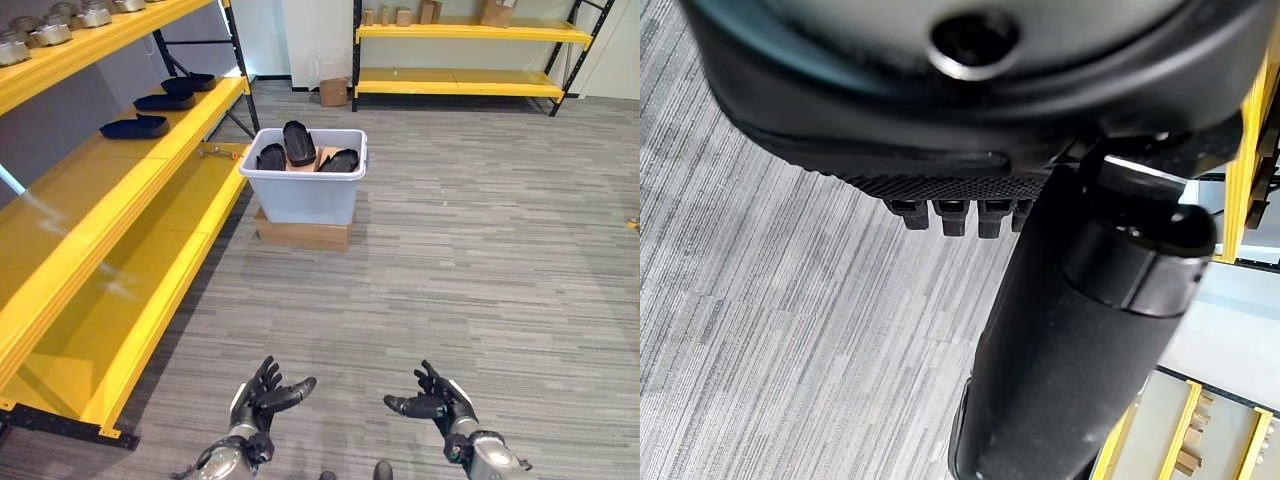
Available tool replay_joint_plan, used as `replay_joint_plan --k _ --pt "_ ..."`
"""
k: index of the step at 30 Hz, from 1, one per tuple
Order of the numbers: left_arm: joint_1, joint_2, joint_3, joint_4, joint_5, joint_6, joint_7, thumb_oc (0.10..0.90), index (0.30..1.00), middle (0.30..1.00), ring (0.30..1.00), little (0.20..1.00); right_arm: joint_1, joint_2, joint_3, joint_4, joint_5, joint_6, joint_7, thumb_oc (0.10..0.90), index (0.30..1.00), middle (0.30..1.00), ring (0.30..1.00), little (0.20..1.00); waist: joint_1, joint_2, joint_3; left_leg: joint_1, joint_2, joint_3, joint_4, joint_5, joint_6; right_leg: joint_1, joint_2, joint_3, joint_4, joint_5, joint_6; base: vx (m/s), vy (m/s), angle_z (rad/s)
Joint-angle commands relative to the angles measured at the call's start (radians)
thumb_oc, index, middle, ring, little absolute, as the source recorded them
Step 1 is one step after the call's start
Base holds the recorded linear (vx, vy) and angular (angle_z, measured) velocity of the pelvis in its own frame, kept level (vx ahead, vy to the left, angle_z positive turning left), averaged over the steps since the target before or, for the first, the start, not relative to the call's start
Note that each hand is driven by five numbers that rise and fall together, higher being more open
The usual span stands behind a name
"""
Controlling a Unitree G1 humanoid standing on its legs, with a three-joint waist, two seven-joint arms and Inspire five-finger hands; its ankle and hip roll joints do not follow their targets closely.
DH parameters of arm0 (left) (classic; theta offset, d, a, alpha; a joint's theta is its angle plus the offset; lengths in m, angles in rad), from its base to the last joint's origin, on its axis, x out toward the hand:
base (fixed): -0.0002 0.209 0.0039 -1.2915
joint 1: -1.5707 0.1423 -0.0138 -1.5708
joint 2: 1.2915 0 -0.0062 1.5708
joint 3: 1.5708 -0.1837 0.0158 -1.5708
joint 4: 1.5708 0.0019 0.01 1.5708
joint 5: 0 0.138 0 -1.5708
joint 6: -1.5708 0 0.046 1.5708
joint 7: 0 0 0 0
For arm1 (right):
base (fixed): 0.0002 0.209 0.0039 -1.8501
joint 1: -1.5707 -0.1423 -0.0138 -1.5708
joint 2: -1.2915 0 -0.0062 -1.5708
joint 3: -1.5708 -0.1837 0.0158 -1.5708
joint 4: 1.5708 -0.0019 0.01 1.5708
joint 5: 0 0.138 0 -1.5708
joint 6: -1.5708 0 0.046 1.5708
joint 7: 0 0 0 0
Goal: Move parts from the plastic box to the shelf.
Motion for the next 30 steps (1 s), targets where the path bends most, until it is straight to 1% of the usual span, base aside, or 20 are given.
replay_joint_plan --k 1,30 --pt "-0.051 0.024 0.027 -0.044 0.014 -0.074 -0.026 0.9 1.0 1.0 1.0 1.0 -0.074 0.014 -0.005 -0.059 -0.004 -0.075 0.009 0.9 1.0 1.0 1.0 1.0 0.013 -0.03 -0.041 0.012 0.107 -0.105 -0.025 -0.005 -0.084 0.062 -0.09 0.032 0.008 -0.06 0.095 0.0 0.0 0.0" --pt "-0.057 0.031 0.037 -0.044 0.048 -0.068 -0.03 0.9 1.0 1.0 1.0 1.0 -0.081 0.006 0.005 -0.07 -0.015 -0.068 0.027 0.9 1.0 1.0 1.0 1.0 0.015 -0.038 -0.038 0.03 0.106 -0.093 -0.025 -0.019 -0.078 0.072 -0.096 0.039 0.008 -0.063 0.098 0.0 0.0 0.0"
